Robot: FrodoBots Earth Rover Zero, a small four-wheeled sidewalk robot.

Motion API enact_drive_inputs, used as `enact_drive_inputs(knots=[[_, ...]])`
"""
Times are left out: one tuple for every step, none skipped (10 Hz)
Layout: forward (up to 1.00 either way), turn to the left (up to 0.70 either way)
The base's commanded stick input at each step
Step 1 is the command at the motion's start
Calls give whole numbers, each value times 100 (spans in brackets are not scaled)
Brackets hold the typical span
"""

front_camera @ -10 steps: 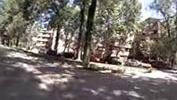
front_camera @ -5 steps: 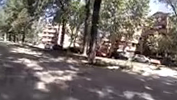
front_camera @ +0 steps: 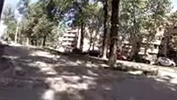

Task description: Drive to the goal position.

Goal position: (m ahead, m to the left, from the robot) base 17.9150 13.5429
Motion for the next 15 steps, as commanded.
enact_drive_inputs(knots=[[85, 34], [85, 34], [85, 34], [85, 34], [85, 34], [85, 34], [85, 11], [85, 0], [85, 0], [85, 0], [85, -21], [85, -34], [85, -34], [85, -34], [85, -34]])
